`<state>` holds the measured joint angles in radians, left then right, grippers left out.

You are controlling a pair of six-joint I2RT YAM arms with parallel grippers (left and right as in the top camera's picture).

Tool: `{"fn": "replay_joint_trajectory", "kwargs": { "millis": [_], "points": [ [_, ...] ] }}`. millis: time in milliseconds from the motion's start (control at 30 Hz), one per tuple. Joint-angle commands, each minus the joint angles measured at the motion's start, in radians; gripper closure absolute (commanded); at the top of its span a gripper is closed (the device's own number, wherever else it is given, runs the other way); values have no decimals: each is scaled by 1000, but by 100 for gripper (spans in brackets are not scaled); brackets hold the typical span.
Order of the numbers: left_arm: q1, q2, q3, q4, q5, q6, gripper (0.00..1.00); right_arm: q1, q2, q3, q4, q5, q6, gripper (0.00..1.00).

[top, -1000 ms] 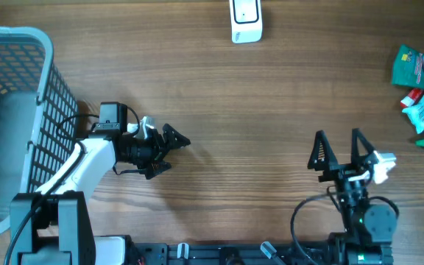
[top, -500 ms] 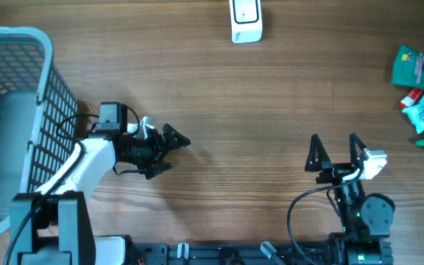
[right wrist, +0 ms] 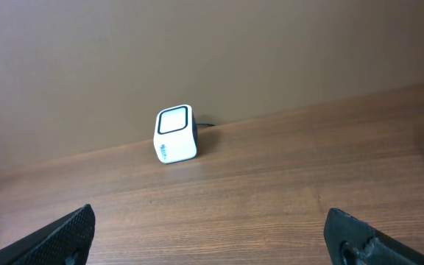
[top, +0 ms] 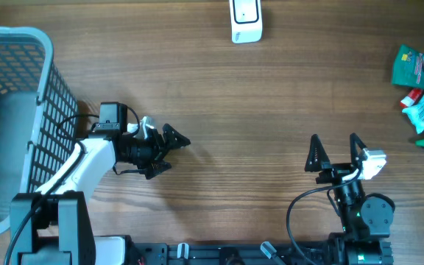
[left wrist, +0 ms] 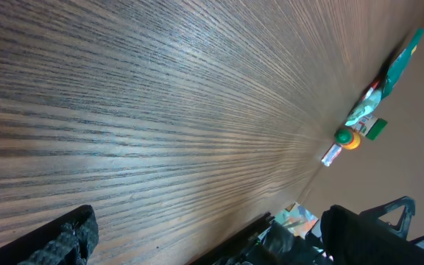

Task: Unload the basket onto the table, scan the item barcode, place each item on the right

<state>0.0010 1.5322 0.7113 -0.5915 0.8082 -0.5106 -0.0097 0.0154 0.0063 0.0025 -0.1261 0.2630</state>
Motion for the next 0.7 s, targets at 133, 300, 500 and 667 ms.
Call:
{"fn": "replay_joint_trajectory", "kwargs": {
  "millis": [133,300,500,667],
  "points": [
    [-5,-12,-6,0,1,5,0,3,-11,-1,4,14,-13,0],
    [-3,-76,-6,12,-145,4,0,3,-11,-1,4,14,-12,0],
    [-117,-349,-10,251,-371,5,0,3,-11,-1,4,14,-13,0],
    [-250,-596,-46,330,-720,10,0,3,-11,-1,4,14,-13,0]
  ]
}}
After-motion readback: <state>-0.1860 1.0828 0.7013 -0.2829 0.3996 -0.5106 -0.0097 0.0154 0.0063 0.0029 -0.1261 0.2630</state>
